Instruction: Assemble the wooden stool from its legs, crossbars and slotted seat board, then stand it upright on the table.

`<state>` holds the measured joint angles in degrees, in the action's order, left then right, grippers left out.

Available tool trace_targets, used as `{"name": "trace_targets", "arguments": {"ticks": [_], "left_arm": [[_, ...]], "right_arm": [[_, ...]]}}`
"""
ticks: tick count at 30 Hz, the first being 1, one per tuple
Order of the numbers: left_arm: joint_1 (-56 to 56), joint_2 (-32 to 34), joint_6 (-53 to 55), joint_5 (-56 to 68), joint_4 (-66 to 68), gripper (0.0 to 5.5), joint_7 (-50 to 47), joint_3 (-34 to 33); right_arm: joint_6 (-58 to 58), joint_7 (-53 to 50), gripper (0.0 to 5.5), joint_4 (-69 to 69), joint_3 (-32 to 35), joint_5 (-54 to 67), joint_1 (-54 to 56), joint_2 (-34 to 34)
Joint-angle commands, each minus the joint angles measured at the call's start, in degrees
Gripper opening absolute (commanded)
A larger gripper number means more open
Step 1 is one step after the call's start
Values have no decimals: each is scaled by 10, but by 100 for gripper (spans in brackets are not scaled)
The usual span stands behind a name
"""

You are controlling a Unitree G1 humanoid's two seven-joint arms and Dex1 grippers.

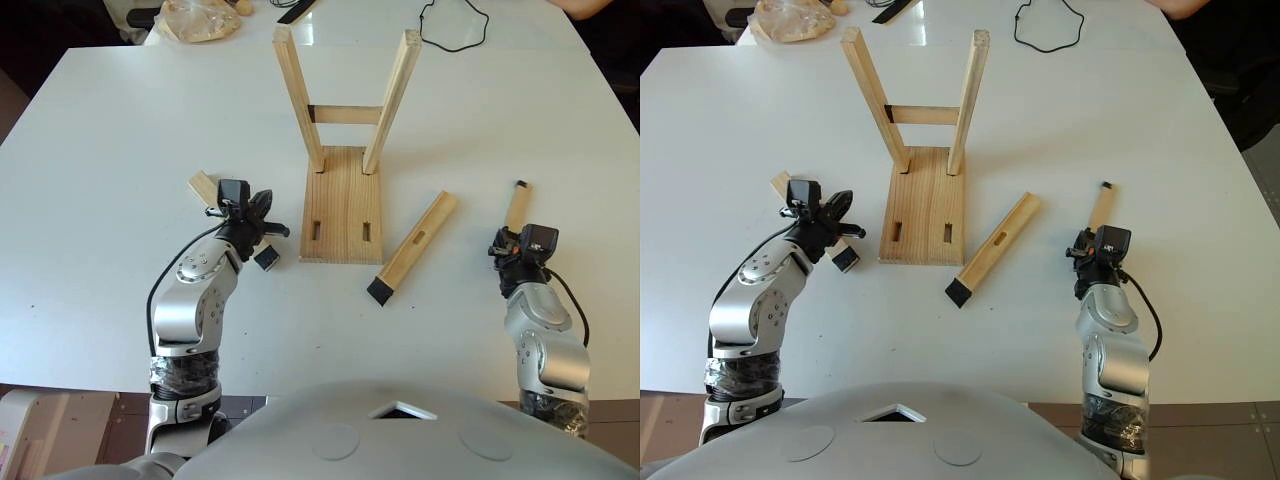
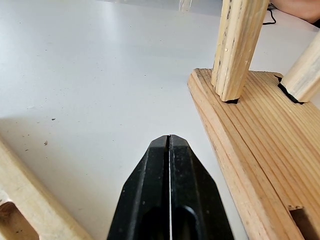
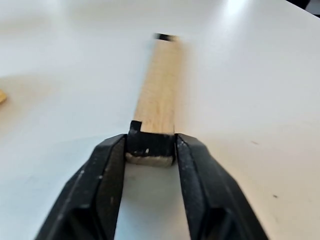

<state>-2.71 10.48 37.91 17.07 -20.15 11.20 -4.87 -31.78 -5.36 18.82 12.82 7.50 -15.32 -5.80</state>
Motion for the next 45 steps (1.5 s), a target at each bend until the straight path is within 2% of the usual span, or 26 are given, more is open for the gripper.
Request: {"name": "trace_targets", "arguments": {"ticks": [1,4,7,9,11,12,15,17,19,27,36,45], "left_arm": [[4,1,-8,-7,6,0,-3,3],[13,-11,-15,2,8,0,-15,-15],[47,-49,-25,69,-7,0,-44,-92],[83,-62,-24,137,-23,0,-58,-149],[133,-64,-13,239,-32,0,-64,-202],[155,-61,-7,278,-34,19,-65,-216],[207,-45,11,362,-40,65,-49,-217],[233,-40,20,435,-58,102,-38,-207],[250,-34,33,496,-73,129,-32,-197],[235,0,70,719,-98,256,-28,-142],[251,81,82,830,-71,257,-17,-97],[243,99,63,839,-67,257,-17,-71]], "right_arm": [[-2,-8,137,-61,23,-1,7,5],[21,-2,137,-78,17,-13,23,-4],[57,23,136,-112,25,-15,86,-45],[69,39,136,-172,69,29,191,-72],[39,72,136,-236,146,166,352,-74],[18,99,136,-243,170,239,417,-73],[-35,210,136,-175,179,424,508,-76],[-89,286,136,-105,163,536,491,-85],[-129,333,136,-58,137,591,451,-96],[-219,446,136,-11,42,622,392,-182],[-211,499,136,-5,24,632,379,-206],[-221,500,136,19,11,657,352,-210]]}}
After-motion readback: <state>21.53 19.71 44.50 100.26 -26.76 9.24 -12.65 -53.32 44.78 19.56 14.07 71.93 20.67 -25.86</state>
